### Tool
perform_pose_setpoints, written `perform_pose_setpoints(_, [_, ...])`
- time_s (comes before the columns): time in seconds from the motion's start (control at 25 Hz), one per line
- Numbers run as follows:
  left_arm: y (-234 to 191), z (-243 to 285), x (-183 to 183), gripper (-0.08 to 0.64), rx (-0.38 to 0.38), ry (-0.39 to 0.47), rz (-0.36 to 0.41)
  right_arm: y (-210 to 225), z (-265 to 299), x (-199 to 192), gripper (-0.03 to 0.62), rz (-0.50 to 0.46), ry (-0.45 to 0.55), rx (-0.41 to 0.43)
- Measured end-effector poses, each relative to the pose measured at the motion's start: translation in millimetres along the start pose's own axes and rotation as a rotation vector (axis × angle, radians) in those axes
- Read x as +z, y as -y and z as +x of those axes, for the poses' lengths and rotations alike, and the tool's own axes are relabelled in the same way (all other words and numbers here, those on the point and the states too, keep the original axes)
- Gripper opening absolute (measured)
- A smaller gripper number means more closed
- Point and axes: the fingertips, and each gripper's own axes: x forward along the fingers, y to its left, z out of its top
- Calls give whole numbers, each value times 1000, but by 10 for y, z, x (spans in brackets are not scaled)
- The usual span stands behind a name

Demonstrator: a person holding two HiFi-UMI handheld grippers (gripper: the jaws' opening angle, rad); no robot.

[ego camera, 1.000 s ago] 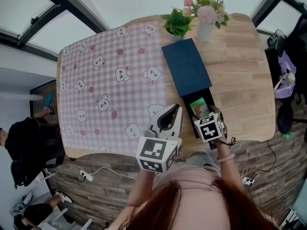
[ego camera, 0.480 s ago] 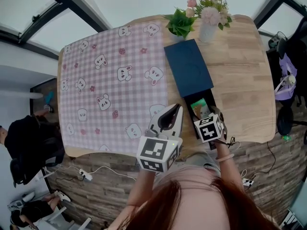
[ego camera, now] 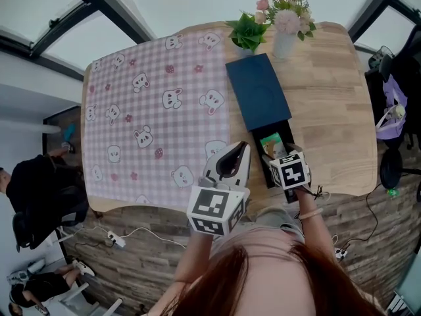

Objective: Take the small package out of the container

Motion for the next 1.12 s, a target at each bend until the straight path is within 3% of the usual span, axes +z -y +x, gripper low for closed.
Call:
perform_pose_setpoints(0.8, [294, -344, -79, 17, 62, 36, 20, -192, -182, -43, 324, 14, 87, 121])
perform_pose_setpoints(1.12, [376, -412, -109, 17, 76, 44, 31, -214, -261, 12, 324, 45, 164, 164])
